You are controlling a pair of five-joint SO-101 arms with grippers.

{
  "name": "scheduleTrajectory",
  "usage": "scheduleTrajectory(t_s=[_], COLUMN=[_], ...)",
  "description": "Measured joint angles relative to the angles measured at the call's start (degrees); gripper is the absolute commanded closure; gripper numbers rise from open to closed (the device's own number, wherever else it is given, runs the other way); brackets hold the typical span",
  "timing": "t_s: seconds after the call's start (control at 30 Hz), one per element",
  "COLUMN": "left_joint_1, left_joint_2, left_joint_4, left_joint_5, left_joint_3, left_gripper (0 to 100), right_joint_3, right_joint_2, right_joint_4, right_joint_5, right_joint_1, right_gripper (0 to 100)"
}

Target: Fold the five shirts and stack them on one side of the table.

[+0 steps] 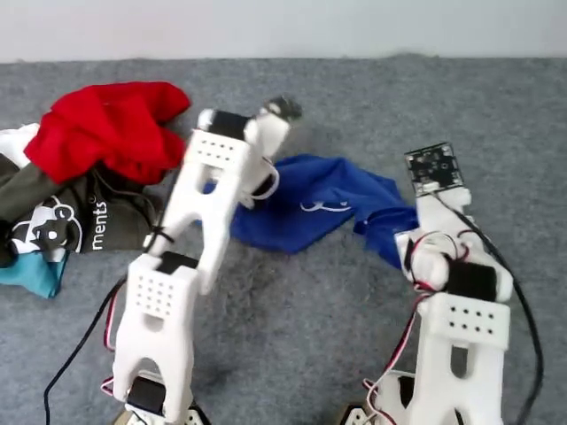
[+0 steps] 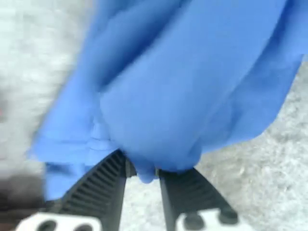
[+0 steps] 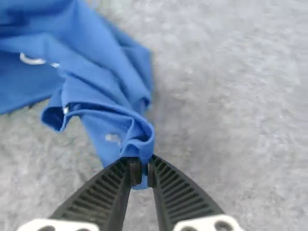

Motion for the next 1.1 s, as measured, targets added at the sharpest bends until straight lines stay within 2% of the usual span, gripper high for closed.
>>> scheduleTrajectory(t_s=[0.27,0.47,0.9,1.1], left_joint_1=[-2.2,-4.3,-4.7,-4.7], left_joint_2=[-14.0,-26.3,-59.6,-74.9], left_joint_4=[0.4,0.6,0.8,0.8], left_joint_5=[-0.2,-0.3,-0.4,-0.4], left_joint_3=[0.0,1.1,24.5,31.1], left_gripper=[98,98,98,98], right_joint_3=[0.3,-0.2,-11.5,-15.3], right_joint_2=[-9.5,-18.1,-24.0,-25.0], right_joint_4=[0.0,0.0,0.0,2.2], right_joint_5=[-0.4,-5.5,-6.7,-6.7], right_joint_1=[3.2,8.1,11.6,14.6], right_gripper=[98.8,98.9,98.9,98.9])
